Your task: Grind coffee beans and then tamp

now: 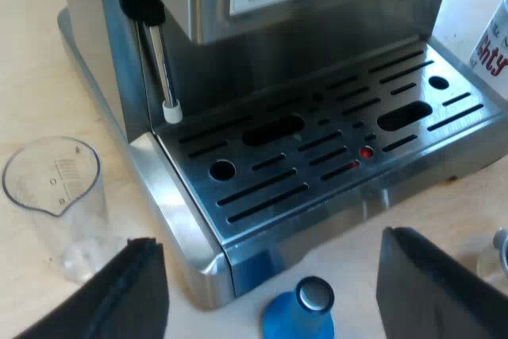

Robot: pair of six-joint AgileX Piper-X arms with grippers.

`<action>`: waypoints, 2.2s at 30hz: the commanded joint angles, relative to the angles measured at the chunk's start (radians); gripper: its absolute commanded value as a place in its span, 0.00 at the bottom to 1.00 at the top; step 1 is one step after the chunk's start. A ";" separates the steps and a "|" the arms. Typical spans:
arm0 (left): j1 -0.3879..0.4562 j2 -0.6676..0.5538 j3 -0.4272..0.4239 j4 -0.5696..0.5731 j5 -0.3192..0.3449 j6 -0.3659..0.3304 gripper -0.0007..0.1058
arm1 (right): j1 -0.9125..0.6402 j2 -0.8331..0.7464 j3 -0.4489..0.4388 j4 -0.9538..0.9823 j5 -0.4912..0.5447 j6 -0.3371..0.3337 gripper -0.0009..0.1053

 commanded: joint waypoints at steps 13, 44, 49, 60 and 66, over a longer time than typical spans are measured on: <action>0.003 -0.249 -0.009 0.049 -0.053 -0.003 0.56 | -0.097 -0.251 -0.006 0.108 -0.076 -0.071 0.55; 0.003 -0.708 0.002 0.263 -0.165 0.013 0.56 | -0.095 -0.676 0.125 0.159 -0.165 -0.068 0.55; 0.003 -0.706 0.008 0.364 -0.168 0.056 0.56 | -0.095 -0.676 0.138 0.162 -0.165 -0.068 0.55; 0.003 -0.706 0.106 0.356 -0.168 0.073 0.56 | -0.095 -0.676 0.222 0.156 -0.187 -0.068 0.55; 0.003 -0.706 0.154 0.356 -0.164 0.073 0.56 | -0.095 -0.676 0.278 0.156 -0.187 -0.066 0.55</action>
